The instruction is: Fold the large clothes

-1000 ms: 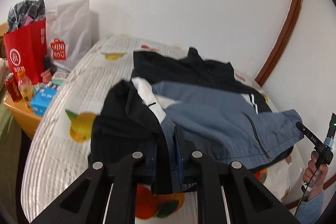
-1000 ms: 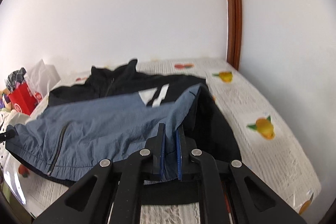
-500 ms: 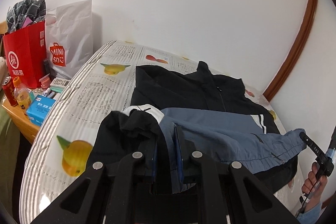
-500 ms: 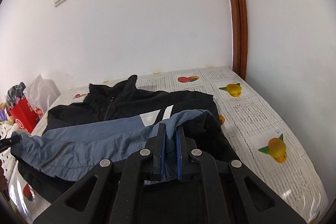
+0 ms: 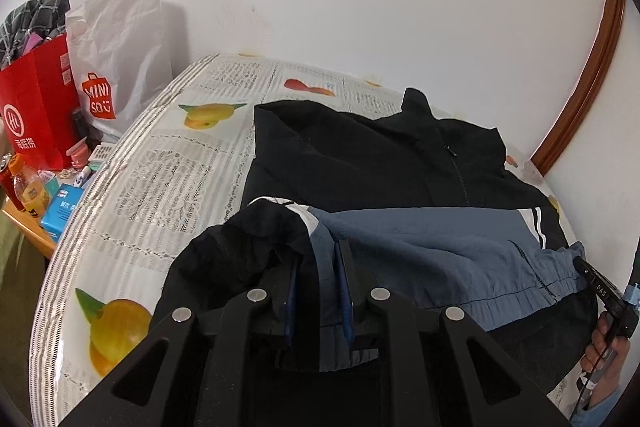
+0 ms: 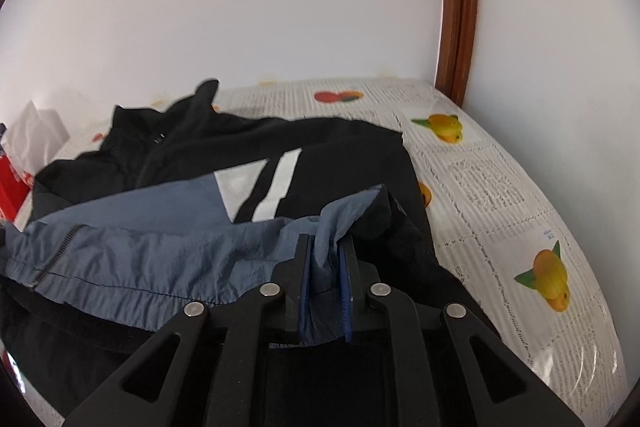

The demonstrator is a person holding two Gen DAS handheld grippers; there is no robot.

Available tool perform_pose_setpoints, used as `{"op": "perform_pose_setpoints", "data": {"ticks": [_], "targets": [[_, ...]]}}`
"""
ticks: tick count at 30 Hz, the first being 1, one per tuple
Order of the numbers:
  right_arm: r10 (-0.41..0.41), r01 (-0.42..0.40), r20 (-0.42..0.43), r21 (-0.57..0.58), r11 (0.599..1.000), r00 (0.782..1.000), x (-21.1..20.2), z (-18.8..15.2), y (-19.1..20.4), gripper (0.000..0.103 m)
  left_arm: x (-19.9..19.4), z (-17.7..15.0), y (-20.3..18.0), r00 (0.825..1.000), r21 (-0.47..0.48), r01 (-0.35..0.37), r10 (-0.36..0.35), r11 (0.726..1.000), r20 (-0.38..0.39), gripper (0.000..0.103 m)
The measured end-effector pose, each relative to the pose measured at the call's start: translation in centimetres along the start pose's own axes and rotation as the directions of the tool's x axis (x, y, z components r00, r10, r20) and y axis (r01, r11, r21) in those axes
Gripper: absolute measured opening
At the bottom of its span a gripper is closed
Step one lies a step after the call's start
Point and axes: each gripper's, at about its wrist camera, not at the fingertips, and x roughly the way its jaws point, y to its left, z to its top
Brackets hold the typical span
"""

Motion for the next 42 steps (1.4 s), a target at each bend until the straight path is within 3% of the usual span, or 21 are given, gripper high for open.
{"op": "perform_pose_setpoints", "data": {"ticks": [4,7,9,14,16,20,22,32,39,42], "targets": [[0.031,-0.03,-0.051,0.025,0.999,0.998,-0.5,0.1,-0.3,0.037,-0.2,-0.1,0.0,1.0,0.01,-0.005,0.005,1.0,-0.019,0.021],[0.067,-0.067,-0.019,0.012,0.998,0.998,-2.8,0.0,0.0,0.051,-1.1,-0.5,0.2,1.0,0.021,0.013,-0.012,1.0,-0.023,0.032],[0.081,-0.081,-0.003,-0.014,0.997,0.997,-4.3,-0.2,0.6,0.052,-1.7,-0.9,0.3,1.0,0.022,0.009,-0.009,1.0,-0.016,0.044],[0.189,-0.191,-0.039,-0.042,0.981,0.981,-6.3,-2.0,2.6,0.052,-3.3,-2.1,0.4,1.0,0.016,0.028,-0.028,0.999,-0.013,0.045],[0.223,-0.227,-0.071,-0.062,0.972,0.972,-6.3,-3.0,3.5,0.049,-4.0,-2.5,0.5,0.999,0.015,0.032,-0.031,0.999,-0.004,0.045],[0.211,-0.233,-0.142,-0.166,0.958,0.967,-4.8,-5.6,6.2,0.015,-5.5,-4.1,0.2,0.998,0.037,0.056,-0.056,0.998,0.014,0.045],[0.171,-0.196,-0.139,-0.193,0.961,0.975,-3.9,-6.5,6.9,0.01,-5.8,-4.8,-0.1,0.998,0.059,0.056,-0.057,0.997,0.015,0.045],[0.145,-0.166,-0.163,-0.123,0.979,0.976,-1.9,-6.0,6.5,0.007,-6.0,-7.0,-2.3,0.982,0.104,0.173,-0.164,0.979,-0.088,0.044],[0.112,-0.133,-0.142,-0.148,0.98,0.984,-2.1,-6.4,7.1,0.007,-2.3,-7.4,-4.5,0.96,0.113,0.217,-0.19,0.97,-0.207,0.04],[0.11,-0.132,-0.152,-0.143,0.981,0.982,-2.0,-6.2,7.1,0.007,-1.0,-7.3,-5.0,0.962,0.101,0.194,-0.169,0.976,-0.214,0.036]]}}
